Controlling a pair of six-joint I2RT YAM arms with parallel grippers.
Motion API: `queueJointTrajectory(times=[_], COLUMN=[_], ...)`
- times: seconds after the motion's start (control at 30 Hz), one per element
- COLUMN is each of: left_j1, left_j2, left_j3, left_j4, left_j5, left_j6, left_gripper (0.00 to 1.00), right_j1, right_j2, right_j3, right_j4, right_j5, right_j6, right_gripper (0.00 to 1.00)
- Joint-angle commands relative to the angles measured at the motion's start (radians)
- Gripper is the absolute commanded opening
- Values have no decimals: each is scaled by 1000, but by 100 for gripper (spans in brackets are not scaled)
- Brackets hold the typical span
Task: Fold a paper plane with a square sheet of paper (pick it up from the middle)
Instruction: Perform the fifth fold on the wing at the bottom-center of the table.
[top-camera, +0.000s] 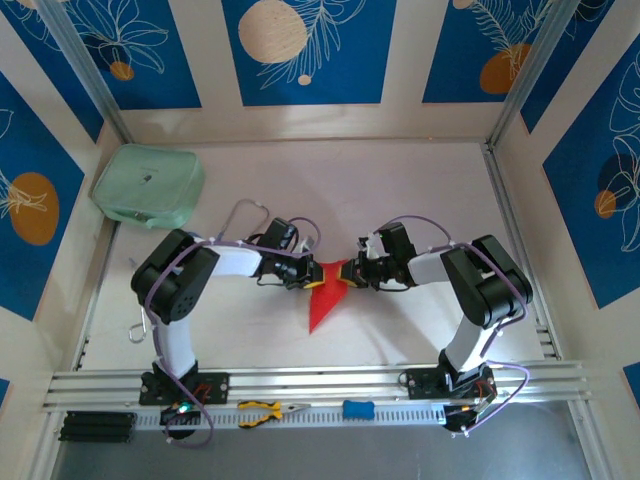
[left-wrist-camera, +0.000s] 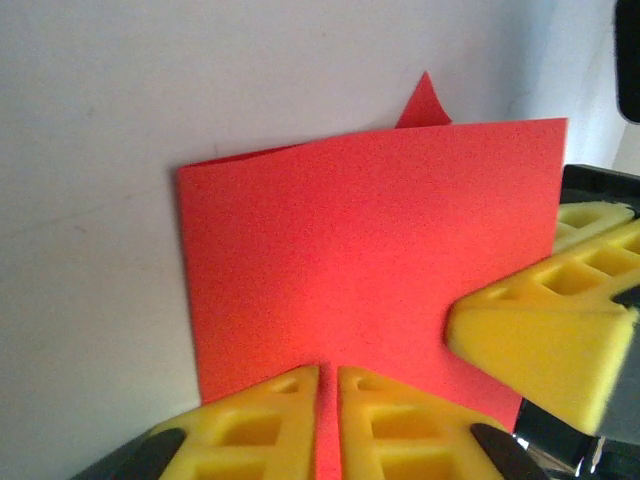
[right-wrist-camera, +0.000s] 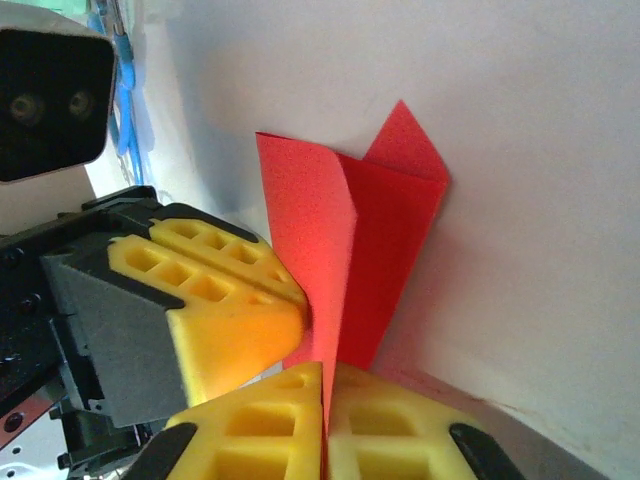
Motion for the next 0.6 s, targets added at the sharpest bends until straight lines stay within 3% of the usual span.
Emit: queueJointTrajectory(times=[0.0, 0.13, 0.3, 0.57], left_j1=[-2, -2, -17, -155], left_j2=[-63, -141, -226, -357], left_j3=[-24, -31, -56, -74], left_j4=[-40, -73, -114, -269], left_j5=[0, -43, -108, -348], left_j6=[37, 82, 155, 344], left_gripper=[21, 31, 35, 39], right_j1=[0, -2, 1, 24], right_j2=[-21, -83, -178, -274], right_j3=[11, -4, -64, -128], right_j4=[-45, -90, -49, -71], right_j5=[5, 92, 182, 304], right_j6=[16, 105, 255, 415], right_gripper=[6, 0, 1, 0])
